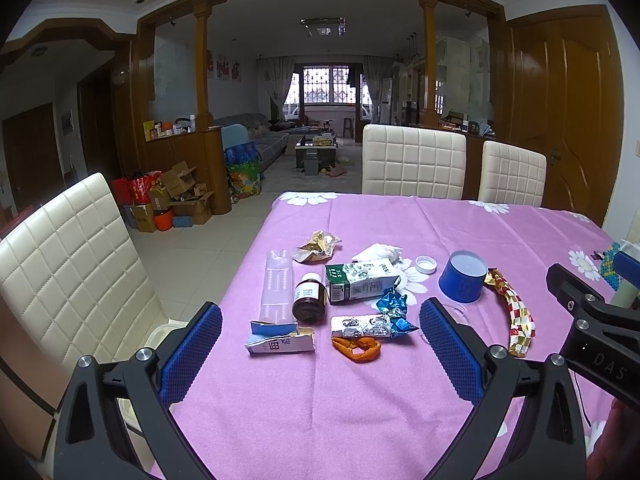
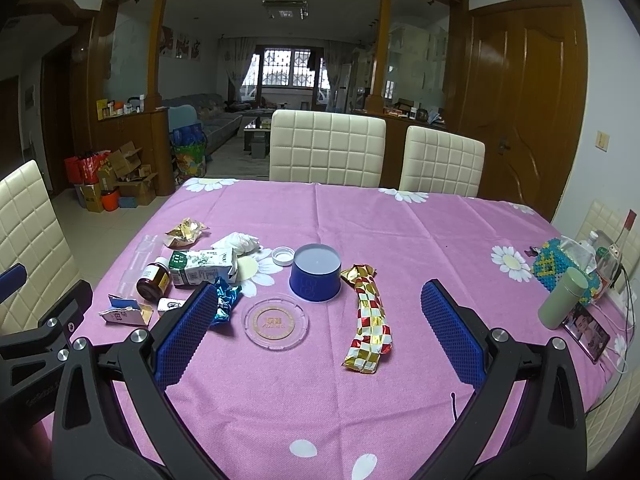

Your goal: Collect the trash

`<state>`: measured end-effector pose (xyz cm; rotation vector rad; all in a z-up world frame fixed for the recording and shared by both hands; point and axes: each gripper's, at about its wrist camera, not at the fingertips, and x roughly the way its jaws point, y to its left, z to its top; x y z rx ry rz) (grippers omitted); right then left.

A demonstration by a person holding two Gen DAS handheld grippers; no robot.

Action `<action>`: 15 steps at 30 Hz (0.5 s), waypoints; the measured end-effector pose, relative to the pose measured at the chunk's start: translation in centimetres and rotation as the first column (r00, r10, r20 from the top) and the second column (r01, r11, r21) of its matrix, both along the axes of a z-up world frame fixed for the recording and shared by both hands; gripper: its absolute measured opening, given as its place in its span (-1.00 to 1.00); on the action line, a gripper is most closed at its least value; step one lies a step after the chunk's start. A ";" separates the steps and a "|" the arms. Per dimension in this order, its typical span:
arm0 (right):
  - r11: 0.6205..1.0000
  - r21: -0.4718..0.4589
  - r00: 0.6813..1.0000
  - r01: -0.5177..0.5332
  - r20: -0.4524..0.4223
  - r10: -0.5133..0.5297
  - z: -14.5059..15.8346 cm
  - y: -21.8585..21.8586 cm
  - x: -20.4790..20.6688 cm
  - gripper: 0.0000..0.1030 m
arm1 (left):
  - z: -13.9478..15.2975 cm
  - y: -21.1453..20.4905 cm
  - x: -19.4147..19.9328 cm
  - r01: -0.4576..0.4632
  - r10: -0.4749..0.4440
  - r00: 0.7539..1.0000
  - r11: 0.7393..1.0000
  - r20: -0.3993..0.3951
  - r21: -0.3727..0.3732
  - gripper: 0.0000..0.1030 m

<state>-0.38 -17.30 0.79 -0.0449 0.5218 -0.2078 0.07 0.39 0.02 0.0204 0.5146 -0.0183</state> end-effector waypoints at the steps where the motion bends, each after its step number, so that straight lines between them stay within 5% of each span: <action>1: 1.000 0.000 1.000 0.000 0.000 0.000 0.0 0.0 0.0 0.94 | 0.0 0.0 0.0 0.000 0.000 1.000 1.000 0.001 0.001 0.89; 15: 1.000 -0.001 1.000 -0.004 -0.003 0.004 -0.1 0.1 0.2 0.94 | -0.1 -0.2 0.0 0.000 0.000 1.000 1.000 0.001 0.005 0.89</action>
